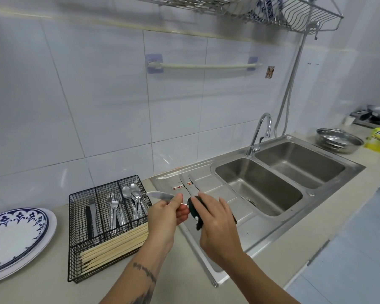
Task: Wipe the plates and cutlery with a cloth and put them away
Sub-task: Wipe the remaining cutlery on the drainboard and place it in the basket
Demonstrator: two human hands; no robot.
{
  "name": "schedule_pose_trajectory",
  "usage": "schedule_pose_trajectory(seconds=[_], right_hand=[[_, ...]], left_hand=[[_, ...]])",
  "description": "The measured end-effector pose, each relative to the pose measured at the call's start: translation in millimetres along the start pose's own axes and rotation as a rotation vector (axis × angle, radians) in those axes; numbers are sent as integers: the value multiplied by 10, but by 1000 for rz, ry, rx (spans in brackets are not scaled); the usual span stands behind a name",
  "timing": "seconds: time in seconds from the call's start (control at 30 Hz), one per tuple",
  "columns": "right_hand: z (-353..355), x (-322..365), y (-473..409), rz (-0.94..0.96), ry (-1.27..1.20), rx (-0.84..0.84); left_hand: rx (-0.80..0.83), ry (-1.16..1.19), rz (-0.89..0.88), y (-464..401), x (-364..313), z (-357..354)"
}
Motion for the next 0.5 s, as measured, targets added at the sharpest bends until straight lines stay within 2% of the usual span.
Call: schedule_pose_trajectory(seconds=[0.13,0.3,0.5], right_hand=[[-98,-178,76,-71,94,128],[-118,46,-99,8,-6,155],[-231,264,-251,62,-74,248]], left_hand=[[-82,99,70,-74,-23,186],[-79,151,76,-105,-73,214],[-7,7,-25,-179,-149,300]])
Point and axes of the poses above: each hand's wrist, its own y-axis away from the middle knuckle, its own z-axis out of the back of the hand, x = y × z, the point moved 3 cm from there along -y, towards the middle knuckle, and after that the axes turned 13 degrees about y, right-handed, at the moved point
